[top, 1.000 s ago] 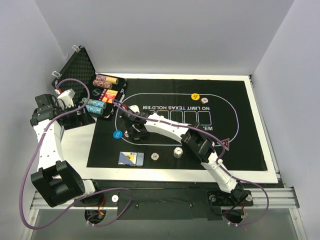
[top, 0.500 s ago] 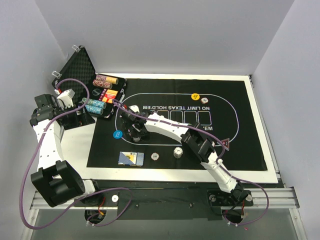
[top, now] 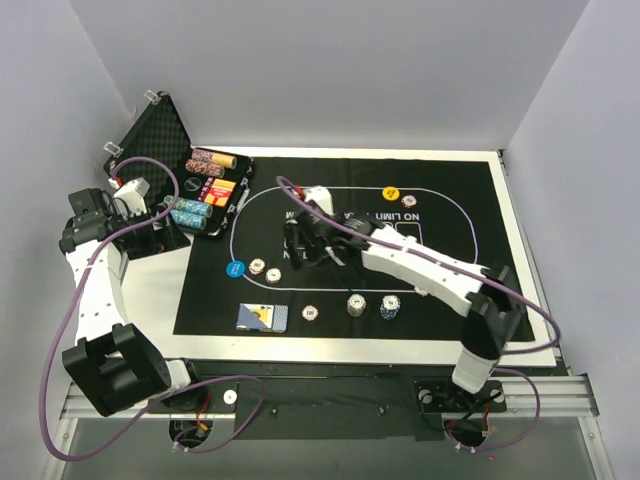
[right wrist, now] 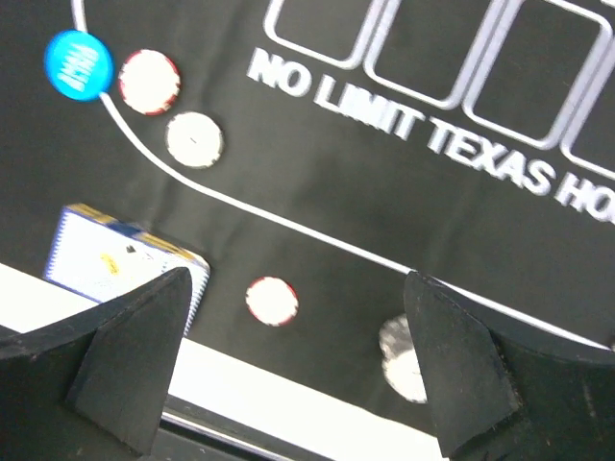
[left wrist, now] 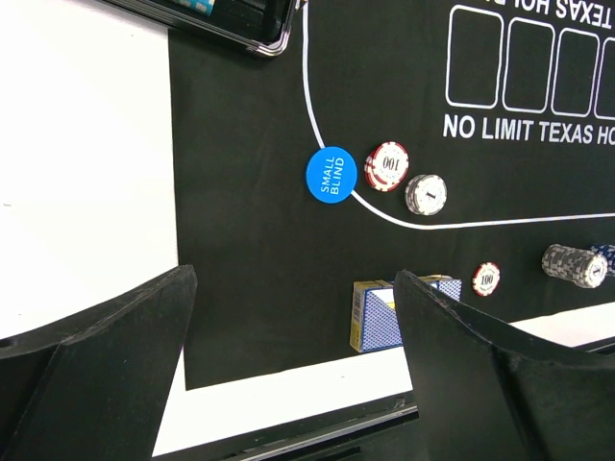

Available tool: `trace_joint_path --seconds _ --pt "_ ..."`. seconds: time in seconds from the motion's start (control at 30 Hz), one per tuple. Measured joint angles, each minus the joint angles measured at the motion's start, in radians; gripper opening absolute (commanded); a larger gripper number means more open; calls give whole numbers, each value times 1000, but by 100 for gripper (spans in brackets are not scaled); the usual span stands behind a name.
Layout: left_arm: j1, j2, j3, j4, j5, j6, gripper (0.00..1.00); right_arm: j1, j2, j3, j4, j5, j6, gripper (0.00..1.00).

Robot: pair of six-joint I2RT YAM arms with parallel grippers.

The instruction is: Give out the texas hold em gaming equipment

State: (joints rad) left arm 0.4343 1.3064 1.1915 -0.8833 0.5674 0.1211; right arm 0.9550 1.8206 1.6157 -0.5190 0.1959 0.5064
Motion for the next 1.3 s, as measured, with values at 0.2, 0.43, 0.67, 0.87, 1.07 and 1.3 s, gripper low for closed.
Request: trace_joint_path --seconds 0.2,0.43,0.67,0.87,1.07,1.3 --pt "1 -8 -1 0 10 0 95 -29 -195 -313 14 55 17 89" --pt "1 -8 -1 0 14 0 95 -45 -212 -505 13 52 39 89" --pt "1 -8 -2 0 14 0 95 -46 -227 -536 48 42 46 84" --pt "1 -8 -2 0 14 0 95 -59 -227 -573 85 7 55 76" --pt "1 -8 -2 0 14 0 95 -74 -226 -592 108 -18 65 64" --pt "1 -8 -2 0 14 0 95 -77 -223 -593 115 -34 69 62"
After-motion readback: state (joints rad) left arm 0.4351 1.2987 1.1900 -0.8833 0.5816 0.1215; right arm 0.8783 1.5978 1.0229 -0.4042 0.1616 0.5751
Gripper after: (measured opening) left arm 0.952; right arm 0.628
